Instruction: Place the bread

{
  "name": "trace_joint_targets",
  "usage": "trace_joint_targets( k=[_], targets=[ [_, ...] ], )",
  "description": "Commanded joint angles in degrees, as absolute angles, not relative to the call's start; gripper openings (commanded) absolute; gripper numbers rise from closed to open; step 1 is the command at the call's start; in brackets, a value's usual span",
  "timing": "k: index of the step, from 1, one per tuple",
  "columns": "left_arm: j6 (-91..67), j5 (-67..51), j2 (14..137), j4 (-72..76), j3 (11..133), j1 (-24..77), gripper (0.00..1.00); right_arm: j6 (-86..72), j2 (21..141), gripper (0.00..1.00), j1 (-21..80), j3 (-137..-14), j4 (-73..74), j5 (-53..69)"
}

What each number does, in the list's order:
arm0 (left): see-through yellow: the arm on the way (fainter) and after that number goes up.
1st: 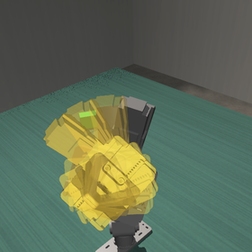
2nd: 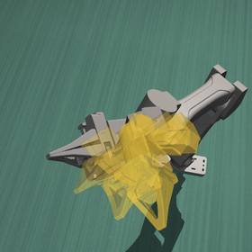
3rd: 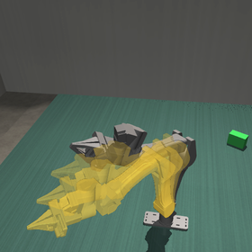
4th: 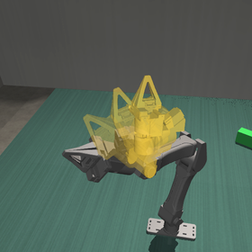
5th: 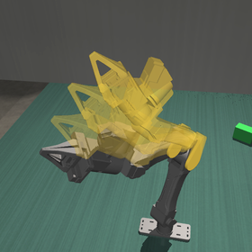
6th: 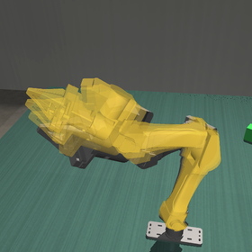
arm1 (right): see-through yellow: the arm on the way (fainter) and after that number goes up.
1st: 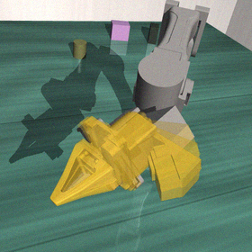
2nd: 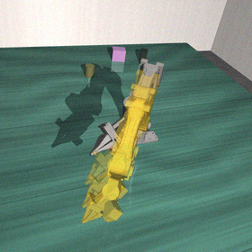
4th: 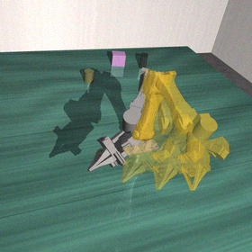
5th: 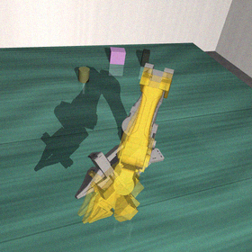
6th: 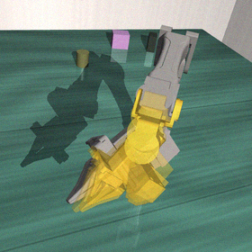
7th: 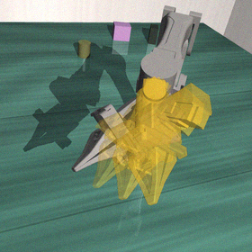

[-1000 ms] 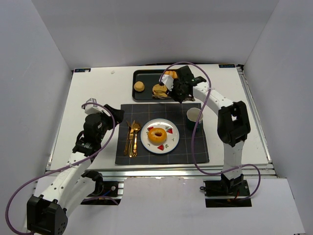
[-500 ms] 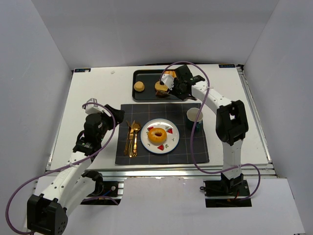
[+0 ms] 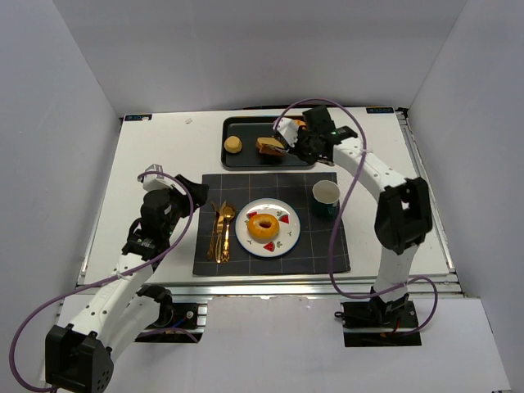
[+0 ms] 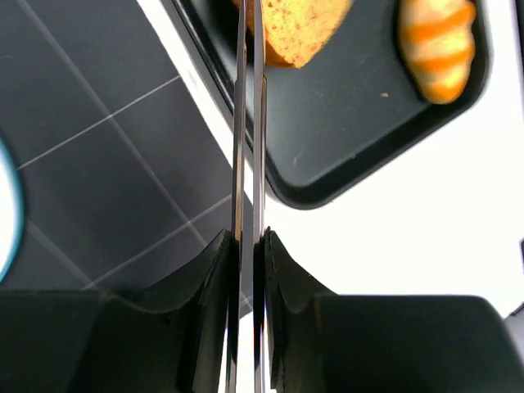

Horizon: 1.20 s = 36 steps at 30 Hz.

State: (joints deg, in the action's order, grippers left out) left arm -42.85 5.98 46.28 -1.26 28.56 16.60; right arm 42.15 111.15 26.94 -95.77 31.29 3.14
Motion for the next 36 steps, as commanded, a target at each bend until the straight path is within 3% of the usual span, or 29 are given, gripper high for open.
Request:
trace_joint_targets(
  k=[1, 17, 25, 36],
  targets=[
    [-42.19, 5.98, 45.44, -0.7, 29.71, 16.44, 0.81, 41.48, 102.14, 0.04, 26.28, -93.09, 26.9, 8.34],
    [-41.66, 5.89, 45.97, -1.67, 30.41, 16.44, 0.81, 44.47, 65.24, 0.04, 27.07, -58.72, 33.13, 24.6],
    [-41.4, 5.62, 46.58, -2.46, 31.2, 16.44, 0.81, 47.72, 60.74, 0.08, 29.27, -50.9, 35.95, 26.28],
    [-42.01, 6.5, 44.3, -3.25, 30.5, 16.44, 0.81, 51.15, 58.19, 0.38, 30.5, -51.68, 39.11, 28.92]
  ],
)
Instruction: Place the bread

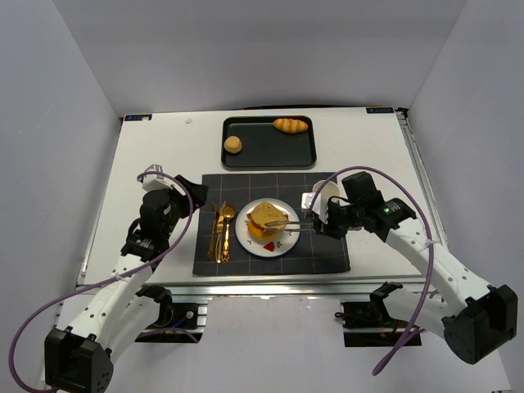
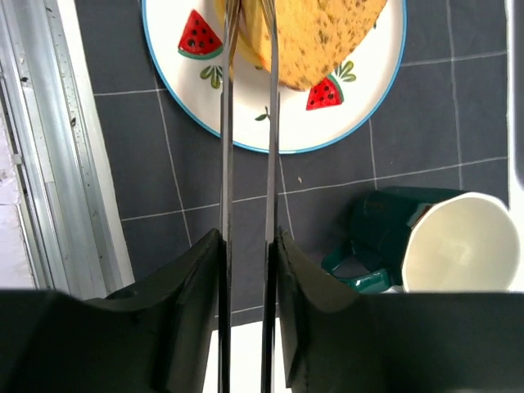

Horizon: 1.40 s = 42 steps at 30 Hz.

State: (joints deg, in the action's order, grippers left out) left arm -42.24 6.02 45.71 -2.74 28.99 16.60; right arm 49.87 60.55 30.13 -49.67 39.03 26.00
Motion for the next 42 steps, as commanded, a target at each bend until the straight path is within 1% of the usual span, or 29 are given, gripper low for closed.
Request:
trace_joint_targets(
  k=[1, 9, 11, 13, 15, 16, 18, 19, 20, 21, 22, 23, 24, 25, 26, 28, 29, 30, 31, 32, 33, 35, 36, 37, 38, 39, 40, 41, 42],
  targets=[
    [-42.01, 6.5, 44.38, -3.25, 30.5, 16.44, 0.81, 50.46, 57.92, 0.38, 30.41, -52.03, 38.85, 29.09],
    [-42.01, 5.98, 45.17, -2.46, 30.76, 16.44, 0.81, 46.76, 56.95, 0.42, 30.5, -56.69, 39.29, 29.97],
    [-41.84, 5.89, 45.44, -2.55, 30.94, 16.44, 0.81, 44.23, 56.6, 0.4, 30.5, -57.91, 38.07, 29.71],
    [-41.92, 5.71, 45.53, -2.37, 31.03, 16.44, 0.81, 40.89, 56.86, 0.37, 30.41, -59.84, 35.96, 28.75],
    [-42.01, 5.54, 45.61, -2.11, 30.85, 16.44, 0.8, 33.63, 58.53, 0.21, 29.71, -61.34, 32.62, 25.24],
    [-42.1, 5.45, 45.7, -1.94, 30.85, 16.44, 0.79, 31.23, 60.01, 0.09, 28.84, -62.39, 31.74, 24.62],
    [-42.27, 4.66, 46.31, -1.32, 30.85, 16.44, 0.74, 24.3, 61.34, 0.0, 24.1, -62.67, 28.5, 23.73],
    [-42.19, 4.14, 46.58, -1.14, 30.94, 16.44, 0.69, 22.26, 62.57, 0.0, 22.08, -62.58, 27.43, 23.99],
    [-42.19, 2.91, 47.1, -0.45, 30.94, 16.44, 0.5, 17.89, 63.19, 0.0, 17.19, -62.23, 24.55, 24.6],
    [-42.19, 2.38, 47.11, -0.44, 30.94, 16.44, 0.37, 17.84, 63.72, 0.0, 14.79, -61.79, 22.96, 24.17],
    [-42.19, 1.94, 47.89, -0.44, 31.11, 16.44, 0.23, 13.32, 64.68, 0.0, 12.76, -61.18, 21.29, 21.73],
    [-42.1, 1.15, 48.16, -0.44, 31.2, 16.44, 0.03, 11.44, 65.04, 0.0, 9.09, -59.26, 19.18, 20.49],
    [-42.1, 0.71, 48.51, -0.35, 31.29, 16.44, 0.0, 10.03, 65.21, 0.0, 7.49, -57.5, 16.9, 18.91],
    [-42.1, 0.36, 49.04, 0.34, 31.38, 16.44, 0.0, 6.8, 65.04, 0.0, 6.51, -55.31, 10.0, 15.94],
    [-42.19, 0.09, 49.22, 1.83, 31.29, 16.44, 0.0, 5.55, 65.21, 0.0, 5.72, -52.59, 6.19, 6.69],
    [-42.45, 0.09, 49.74, 2.37, 31.2, 16.44, 0.01, 4.75, 66.87, 0.0, 4.66, -45.02, -4.24, 0.64],
    [-42.54, 0.09, 49.83, 2.63, 31.2, 16.44, 0.07, 4.4, 68.02, 0.0, 3.61, -43.0, -6.83, -3.82],
    [-42.63, -1.74, 50.01, 2.55, 31.2, 16.44, 0.14, 4.05, 69.42, 0.0, 2.56, -40.98, -8.16, -3.87],
    [-42.63, -1.76, 50.27, 2.29, 31.46, 16.44, 0.34, 3.43, 72.65, 0.0, 1.59, -40.7, -8.7, -3.35],
    [-42.37, -1.84, 50.53, 1.5, 31.9, 16.44, 0.44, 2.3, 74.51, 0.0, 0.63, -40.35, -9.75, -2.9],
    [-42.28, -1.85, 50.8, 1.15, 32.08, 16.44, 0.51, 2.11, 76.18, 0.0, -1.39, -40.43, -10.02, -2.55],
    [-41.58, -1.5, 50.89, 0.36, 32.95, 16.44, 0.59, 2.11, 80.58, 0.01, -3.07, -40.78, -10.54, -1.59],
    [-41.4, -1.41, 50.89, 0.18, 33.13, 16.44, 0.6, 2.2, 81.55, 0.06, -3.6, -40.96, -10.63, -1.41],
    [-40.96, -1.06, 50.8, -1.65, 33.31, 16.44, 0.61, 2.55, 82.95, 0.16, -4.13, -41.22, -10.63, -0.54],
    [-40.96, -0.97, 50.71, -1.67, 33.31, 16.44, 0.61, 3.33, 83.58, 0.23, -4.39, -41.22, -10.63, -0.53],
    [-40.96, -0.88, 50.63, -1.76, 33.31, 16.44, 0.62, 4.04, 84.02, 0.33, -4.39, -41.22, -10.46, -0.53],
    [-41.13, -0.79, 50.63, -1.5, 33.14, 16.44, 0.62, 5.0, 85.15, 0.48, -4.48, -41.05, -10.37, 1.3],
    [-41.22, -0.79, 50.63, -1.32, 32.96, 16.44, 0.63, 5.97, 85.77, 0.53, -4.48, -41.04, -10.11, 1.49],
    [-41.48, -0.79, 50.62, -1.23, 32.7, 16.44, 0.63, 7.8, 86.91, 0.55, -4.66, -41.04, -9.41, 2.02]
  ],
)
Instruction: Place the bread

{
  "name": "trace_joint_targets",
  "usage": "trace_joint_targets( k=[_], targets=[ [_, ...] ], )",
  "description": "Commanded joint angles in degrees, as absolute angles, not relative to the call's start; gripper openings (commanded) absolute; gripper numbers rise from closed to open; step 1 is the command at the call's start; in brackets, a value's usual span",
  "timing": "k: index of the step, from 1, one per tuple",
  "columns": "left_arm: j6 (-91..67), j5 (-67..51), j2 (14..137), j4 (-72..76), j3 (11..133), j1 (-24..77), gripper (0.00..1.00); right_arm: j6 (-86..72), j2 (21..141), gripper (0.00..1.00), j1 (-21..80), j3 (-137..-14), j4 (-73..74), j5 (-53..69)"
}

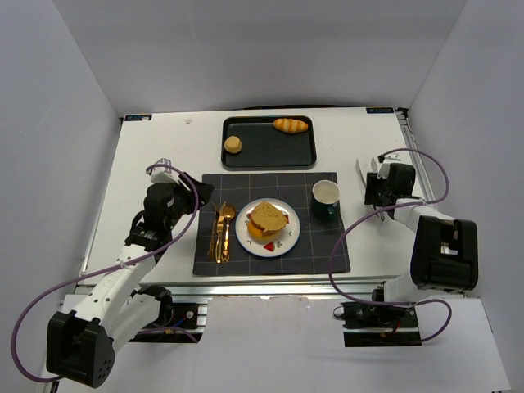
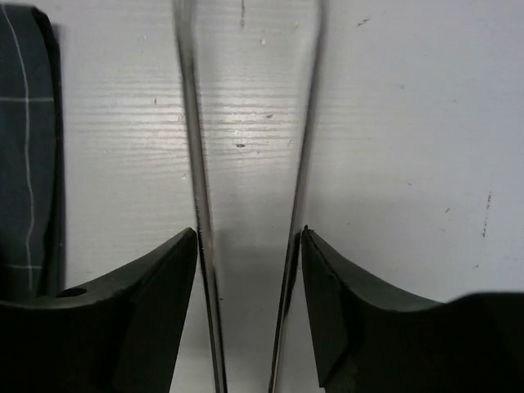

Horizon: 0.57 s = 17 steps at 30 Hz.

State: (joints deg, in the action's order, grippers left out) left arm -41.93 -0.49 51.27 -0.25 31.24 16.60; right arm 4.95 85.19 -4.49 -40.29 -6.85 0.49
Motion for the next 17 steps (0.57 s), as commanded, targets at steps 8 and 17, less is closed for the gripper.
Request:
trace_joint_targets(
  k=[8, 17],
  targets=[
    [-41.22, -0.79, 50.71, -2.2, 33.22, 16.44, 0.66, 11.33, 86.14, 0.86, -6.24, -46.91, -0.36, 2.46],
    [-42.28, -2.11, 51.59, -0.35, 32.43, 16.44, 0.54, 10.82, 82.88, 0.9, -6.07, -63.8, 11.42, 3.15]
  ],
)
